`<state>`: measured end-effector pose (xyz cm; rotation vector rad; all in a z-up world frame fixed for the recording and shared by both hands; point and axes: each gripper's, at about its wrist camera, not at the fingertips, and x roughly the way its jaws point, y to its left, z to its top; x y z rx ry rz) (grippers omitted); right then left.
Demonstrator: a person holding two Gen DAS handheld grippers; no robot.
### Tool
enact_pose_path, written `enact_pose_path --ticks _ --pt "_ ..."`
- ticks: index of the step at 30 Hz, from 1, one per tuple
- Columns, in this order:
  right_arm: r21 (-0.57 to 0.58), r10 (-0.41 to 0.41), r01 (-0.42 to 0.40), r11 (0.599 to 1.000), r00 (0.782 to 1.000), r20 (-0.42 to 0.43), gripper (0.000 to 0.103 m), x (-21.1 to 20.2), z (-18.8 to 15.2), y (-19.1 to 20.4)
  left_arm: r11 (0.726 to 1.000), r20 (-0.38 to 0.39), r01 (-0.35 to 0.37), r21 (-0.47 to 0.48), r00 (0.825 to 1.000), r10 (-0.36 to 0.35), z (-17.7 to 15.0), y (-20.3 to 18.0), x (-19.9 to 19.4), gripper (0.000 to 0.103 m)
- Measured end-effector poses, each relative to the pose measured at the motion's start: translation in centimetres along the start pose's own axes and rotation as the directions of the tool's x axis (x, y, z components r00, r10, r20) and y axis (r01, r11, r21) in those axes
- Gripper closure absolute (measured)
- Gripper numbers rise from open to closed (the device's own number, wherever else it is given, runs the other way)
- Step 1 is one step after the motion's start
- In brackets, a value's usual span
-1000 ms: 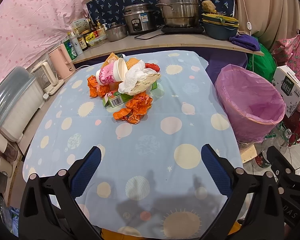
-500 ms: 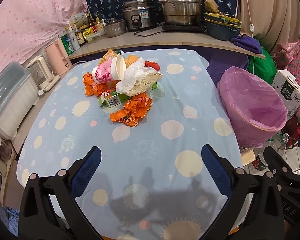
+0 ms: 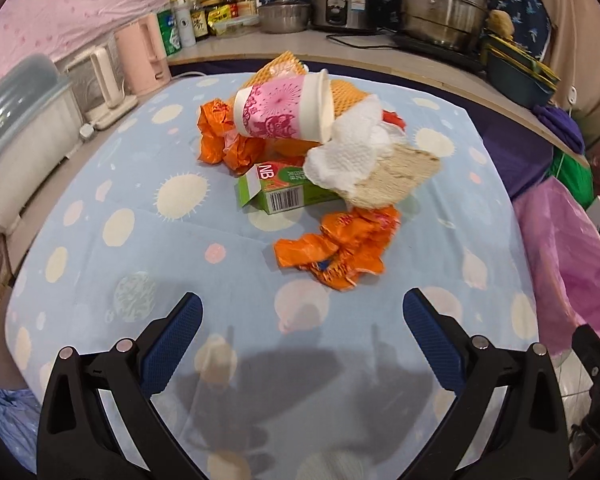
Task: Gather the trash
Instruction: 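Grasp the orange wrapper with the left tool while the right tool grasps the beige sponge piece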
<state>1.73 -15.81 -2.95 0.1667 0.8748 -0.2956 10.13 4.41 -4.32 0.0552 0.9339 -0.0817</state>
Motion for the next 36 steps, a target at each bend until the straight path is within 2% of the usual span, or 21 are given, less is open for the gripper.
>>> enact_pose_path --ticks 9,13,15,17,19,22,25,31,36 --pt "-0.01 0.006 -0.006 1.0 1.0 -0.03 0.007 2.9 1.8 1.6 0.997 -0.004 0.072 0.023 0.997 -0.072 2.2 0.0 5.5 0.009" --pt "-0.01 0.01 -0.01 1.0 0.999 -0.04 0.007 3.8 2.4 2.1 0.989 -0.028 0.148 0.022 0.989 -0.147 2.5 -0.2 7.1 0.021" --pt "-0.014 0.016 -0.017 1.0 0.999 -0.044 0.007 4.3 2.7 2.6 0.981 -0.06 0.192 0.009 0.98 -0.192 2.5 -0.2 8.0 0.032" --pt "-0.017 0.027 -0.028 0.999 0.998 -0.048 0.007 4.7 3.0 3.0 0.977 -0.057 0.214 -0.005 0.975 -0.214 2.4 0.0 8.1 0.036" --pt "-0.022 0.038 -0.039 0.999 0.998 -0.048 0.007 4.9 3.2 3.5 0.971 -0.057 0.238 0.001 0.97 -0.237 2.3 0.2 7.8 0.058" --pt "-0.035 0.06 -0.062 0.997 0.997 -0.045 0.007 5.0 3.6 4.4 0.966 -0.063 0.257 -0.001 0.965 -0.257 2.0 0.8 7.3 0.064" --pt "-0.047 0.087 -0.089 0.995 0.995 -0.045 0.013 5.3 4.1 5.2 0.966 -0.06 0.259 0.005 0.964 -0.258 1.7 1.2 6.5 0.068" --pt "-0.001 0.224 -0.225 0.974 0.973 -0.057 0.032 6.5 6.1 6.7 0.974 -0.069 0.227 0.003 0.972 -0.226 0.4 2.5 4.8 0.07" --pt "0.078 0.371 -0.365 0.928 0.924 -0.091 0.039 8.8 7.3 8.2 0.976 -0.092 0.218 -0.025 0.971 -0.219 -0.5 3.8 4.6 0.07"
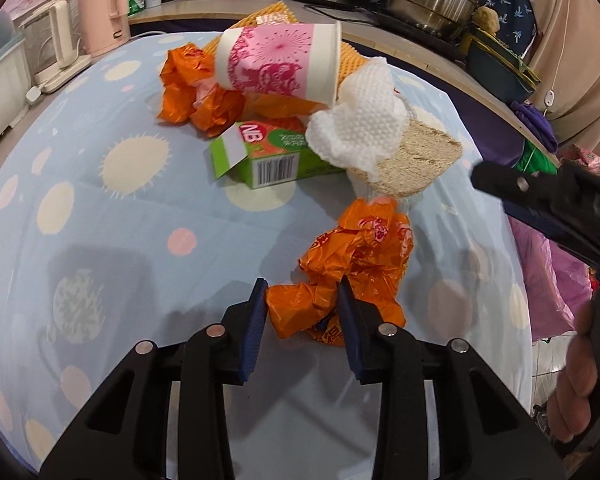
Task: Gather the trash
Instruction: 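Grasp the orange wrapper with the left tool while the right tool grasps the beige sponge piece, then carry both held pieces over the pink bin and open both tools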
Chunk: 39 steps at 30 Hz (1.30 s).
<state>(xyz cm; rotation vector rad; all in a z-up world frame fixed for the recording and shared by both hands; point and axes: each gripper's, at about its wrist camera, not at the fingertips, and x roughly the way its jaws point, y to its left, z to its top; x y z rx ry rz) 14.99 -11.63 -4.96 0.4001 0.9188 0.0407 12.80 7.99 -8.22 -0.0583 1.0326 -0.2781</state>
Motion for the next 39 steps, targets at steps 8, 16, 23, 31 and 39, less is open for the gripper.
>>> enact_pose_path --ticks 8,16,23,31,39 --pt "0.104 0.09 -0.084 0.991 0.994 -0.058 0.051 4.1 0.6 -0.6 1.0 -0.008 0.005 -0.015 1.0 -0.005 -0.3 0.6 0.1 0.07" --pt "0.13 0.161 -0.152 0.98 0.985 -0.062 0.087 4.2 0.8 -0.2 1.0 -0.006 0.007 -0.016 1.0 -0.007 -0.2 0.7 -0.1 0.07" --pt "0.027 0.087 -0.086 0.996 0.996 0.0 0.098 -1.1 0.3 0.3 1.0 0.021 0.005 -0.001 1.0 -0.005 -0.6 0.1 -1.9 0.07" --pt "-0.05 -0.007 0.012 0.999 0.995 0.104 0.098 -7.5 -1.4 -0.3 0.999 0.059 0.019 0.042 0.998 -0.022 -1.6 -2.0 -5.1 0.07" --pt "-0.064 -0.081 0.093 0.994 0.983 0.163 0.098 -11.5 -2.5 -2.5 0.996 0.087 0.05 0.081 0.995 -0.057 -2.4 -4.8 -7.4 0.07"
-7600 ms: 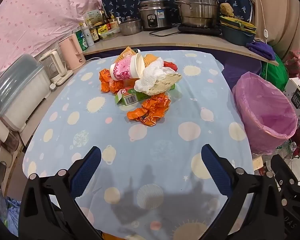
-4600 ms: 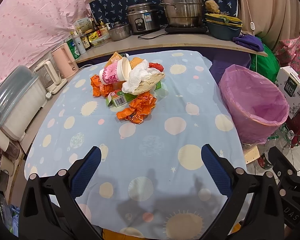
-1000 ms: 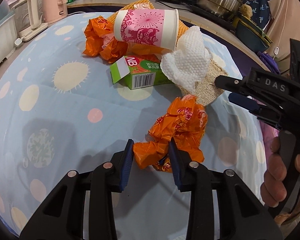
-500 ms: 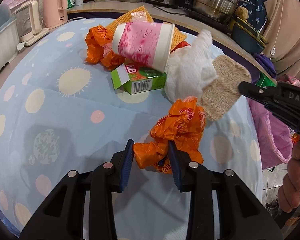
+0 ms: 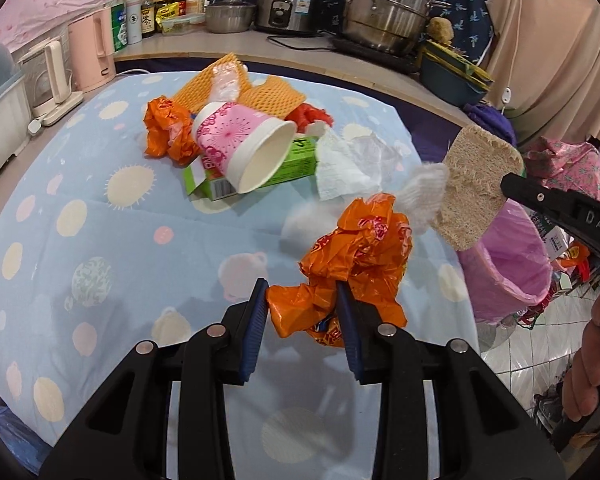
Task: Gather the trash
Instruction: 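Carry both held pieces over the pink bin and open both tools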
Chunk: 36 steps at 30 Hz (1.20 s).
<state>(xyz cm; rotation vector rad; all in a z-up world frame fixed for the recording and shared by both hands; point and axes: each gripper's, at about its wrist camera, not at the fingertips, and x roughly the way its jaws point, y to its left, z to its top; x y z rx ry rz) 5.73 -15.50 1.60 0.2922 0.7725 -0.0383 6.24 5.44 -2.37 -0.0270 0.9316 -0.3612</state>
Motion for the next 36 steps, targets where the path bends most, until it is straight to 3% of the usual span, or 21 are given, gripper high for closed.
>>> enact_pose_path --ticks 8,15,19,23,28,36 --pt "0.031 0.014 -0.014 0.999 1.0 -0.014 0.098 -1.6 -1.6 -1.5 0.999 0.022 0.014 0.05 1.0 -0.015 0.0 -2.6 -0.8 0.07" --pt "0.056 -0.02 0.024 0.998 0.998 -0.066 0.098 -0.6 -3.9 -3.1 0.997 -0.022 -0.024 0.068 0.999 0.026 1.2 -3.4 3.7 0.07" --pt "0.082 -0.032 0.04 0.996 0.994 -0.102 0.098 -0.1 -4.8 -4.2 0.993 -0.084 -0.066 0.097 0.994 0.074 1.2 -3.6 7.5 0.071" --pt "0.093 -0.055 0.063 0.994 0.994 -0.092 0.098 -0.8 -4.7 -5.3 0.989 -0.107 -0.098 0.114 0.988 0.11 0.9 -3.7 9.3 0.07" --pt "0.126 -0.079 0.085 0.988 0.996 -0.052 0.098 -2.5 -3.9 -6.9 0.992 -0.086 -0.079 0.097 0.992 0.088 1.3 -3.6 7.8 0.071" --pt "0.166 -0.144 0.135 0.977 0.988 0.049 0.098 -5.1 -2.0 -9.7 0.996 0.051 0.006 0.086 0.999 -0.01 3.7 -5.5 0.7 0.071"
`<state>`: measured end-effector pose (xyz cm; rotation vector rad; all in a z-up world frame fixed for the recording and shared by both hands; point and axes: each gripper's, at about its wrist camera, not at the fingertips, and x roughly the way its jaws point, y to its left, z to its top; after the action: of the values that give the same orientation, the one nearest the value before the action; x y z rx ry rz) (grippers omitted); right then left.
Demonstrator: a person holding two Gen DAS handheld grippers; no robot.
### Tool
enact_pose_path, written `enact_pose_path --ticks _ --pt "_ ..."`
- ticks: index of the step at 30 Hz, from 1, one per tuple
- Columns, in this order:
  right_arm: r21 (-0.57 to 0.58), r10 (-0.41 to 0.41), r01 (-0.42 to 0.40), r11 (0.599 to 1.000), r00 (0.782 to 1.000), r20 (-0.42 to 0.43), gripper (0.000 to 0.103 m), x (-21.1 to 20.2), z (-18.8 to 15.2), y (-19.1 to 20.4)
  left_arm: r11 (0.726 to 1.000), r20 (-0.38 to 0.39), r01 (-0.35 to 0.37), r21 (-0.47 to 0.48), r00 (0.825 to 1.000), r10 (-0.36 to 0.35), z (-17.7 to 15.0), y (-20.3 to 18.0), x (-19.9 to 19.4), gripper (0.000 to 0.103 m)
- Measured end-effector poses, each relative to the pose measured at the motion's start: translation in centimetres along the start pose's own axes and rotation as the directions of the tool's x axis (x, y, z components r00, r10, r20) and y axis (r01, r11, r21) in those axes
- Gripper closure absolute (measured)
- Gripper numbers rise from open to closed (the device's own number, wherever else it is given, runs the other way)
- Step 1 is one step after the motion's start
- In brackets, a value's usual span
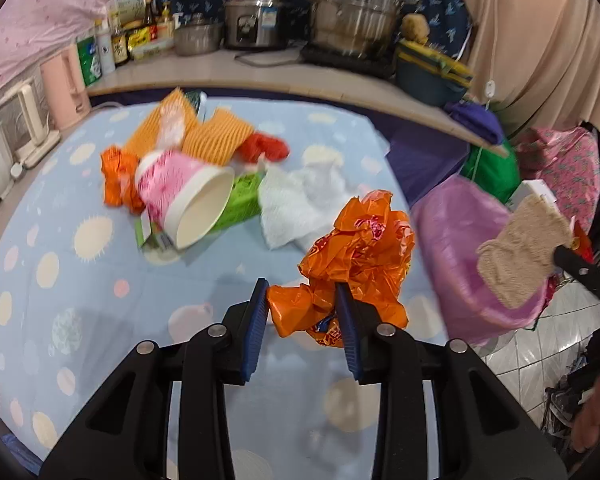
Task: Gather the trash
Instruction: 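Carry both held pieces over the pink bin and open both tools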
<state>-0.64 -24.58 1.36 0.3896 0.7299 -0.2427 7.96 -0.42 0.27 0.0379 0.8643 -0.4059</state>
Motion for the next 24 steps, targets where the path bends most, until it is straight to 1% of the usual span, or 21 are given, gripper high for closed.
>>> enact_pose_path --ticks 3,5,10,13,17,19,21,23,24 --pt "0.016 -0.041 0.04 0.999 0.999 0.032 0.098 -0.1 0.7 -1.3 0.999 0.032 0.046 0.029 0.998 -0.047 1.4 -1.8 -1.4 0.071" --pt "0.035 -0.068 0.066 0.997 0.997 0.036 0.098 0.3 1.0 -2.6 0.996 0.041 0.074 0.056 0.996 -0.077 2.0 -3.4 -1.6 0.071" --pt "0.068 -0.122 0.119 0.991 0.992 0.028 0.098 1.6 1.2 -5.3 0.981 0.034 0.135 0.14 0.989 -0.141 3.5 -8.7 0.2 0.071" --pt "0.089 -0.136 0.134 0.987 0.991 0.012 0.098 2.4 1.0 -6.5 0.97 0.003 0.182 0.163 0.983 -0.185 3.9 -11.8 2.2 0.071" --pt "0.119 -0.149 0.148 0.982 0.989 -0.001 0.098 3.1 0.8 -8.1 0.961 -0.022 0.192 0.2 0.981 -0.192 3.7 -15.0 4.7 0.071" --pt "0.127 -0.16 0.16 0.979 0.987 -0.005 0.098 3.3 0.8 -8.7 0.956 -0.048 0.202 0.212 0.979 -0.196 3.6 -16.2 6.1 0.071" --pt "0.139 -0.164 0.164 0.977 0.986 -0.013 0.096 3.7 0.9 -9.4 0.954 -0.068 0.201 0.222 0.979 -0.191 3.4 -17.2 7.3 0.07" --pt "0.148 -0.165 0.165 0.975 0.986 -0.019 0.094 3.9 1.0 -9.8 0.956 -0.086 0.202 0.213 0.979 -0.187 3.4 -17.8 8.4 0.065" --pt "0.151 -0.168 0.168 0.974 0.986 -0.016 0.089 3.9 1.0 -10.0 0.959 -0.094 0.196 0.205 0.979 -0.18 3.5 -17.9 8.9 0.056"
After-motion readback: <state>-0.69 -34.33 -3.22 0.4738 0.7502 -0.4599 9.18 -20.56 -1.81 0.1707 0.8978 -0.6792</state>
